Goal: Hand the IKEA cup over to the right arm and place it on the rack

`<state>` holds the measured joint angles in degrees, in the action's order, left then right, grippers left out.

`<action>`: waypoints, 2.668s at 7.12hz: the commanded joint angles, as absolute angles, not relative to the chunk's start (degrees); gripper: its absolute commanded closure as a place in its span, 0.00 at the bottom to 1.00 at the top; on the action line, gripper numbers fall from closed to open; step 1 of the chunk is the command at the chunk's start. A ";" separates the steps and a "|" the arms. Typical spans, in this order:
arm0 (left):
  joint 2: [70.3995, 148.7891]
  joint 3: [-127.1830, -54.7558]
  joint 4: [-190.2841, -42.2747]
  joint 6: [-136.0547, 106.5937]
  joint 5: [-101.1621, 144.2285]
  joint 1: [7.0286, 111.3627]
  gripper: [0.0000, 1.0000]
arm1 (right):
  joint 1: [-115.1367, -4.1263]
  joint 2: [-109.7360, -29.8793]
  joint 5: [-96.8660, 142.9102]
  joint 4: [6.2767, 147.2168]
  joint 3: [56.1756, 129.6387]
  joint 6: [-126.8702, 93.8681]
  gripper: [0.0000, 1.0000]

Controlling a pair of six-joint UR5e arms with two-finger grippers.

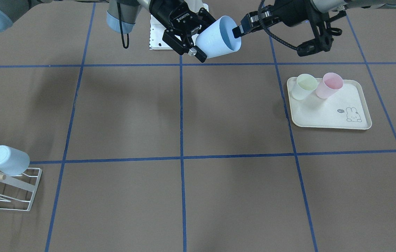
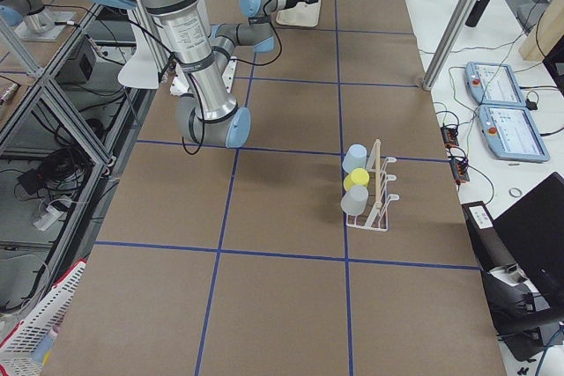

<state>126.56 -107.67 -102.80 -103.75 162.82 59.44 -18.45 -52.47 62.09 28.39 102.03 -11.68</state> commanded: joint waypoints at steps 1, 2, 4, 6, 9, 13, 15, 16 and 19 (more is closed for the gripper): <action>126.82 -107.40 -102.83 -103.71 162.69 59.24 0.67 | -17.67 -52.56 61.00 28.56 102.04 -11.69 0.31; 127.17 -107.40 -102.83 -103.62 162.69 59.24 0.37 | -17.41 -52.65 61.00 28.56 102.04 -11.69 0.33; 127.79 -107.49 -103.36 -103.27 162.77 59.41 0.00 | -17.14 -52.82 61.08 28.56 101.95 -11.69 0.37; 127.44 -107.67 -103.36 -102.66 162.69 60.81 0.00 | -16.96 -53.00 61.00 28.91 102.13 -11.86 0.43; 124.21 -108.10 -104.77 -96.37 158.85 63.71 0.00 | -19.93 -52.91 61.26 41.17 103.88 -19.12 0.53; 113.58 -108.28 -104.24 -73.70 147.51 63.28 0.00 | -26.42 -52.56 70.68 59.26 105.72 -21.36 0.59; 107.70 -108.28 -104.06 -59.05 143.72 63.89 0.00 | -37.12 -52.38 89.74 73.60 107.75 -18.92 0.59; 105.40 -108.11 -103.19 -51.75 142.22 64.85 0.00 | -40.74 -52.47 94.61 77.57 107.75 -13.41 0.59; 101.62 -108.54 -96.59 -32.54 141.85 70.05 0.00 | -48.49 -49.76 95.80 96.88 107.75 10.37 0.59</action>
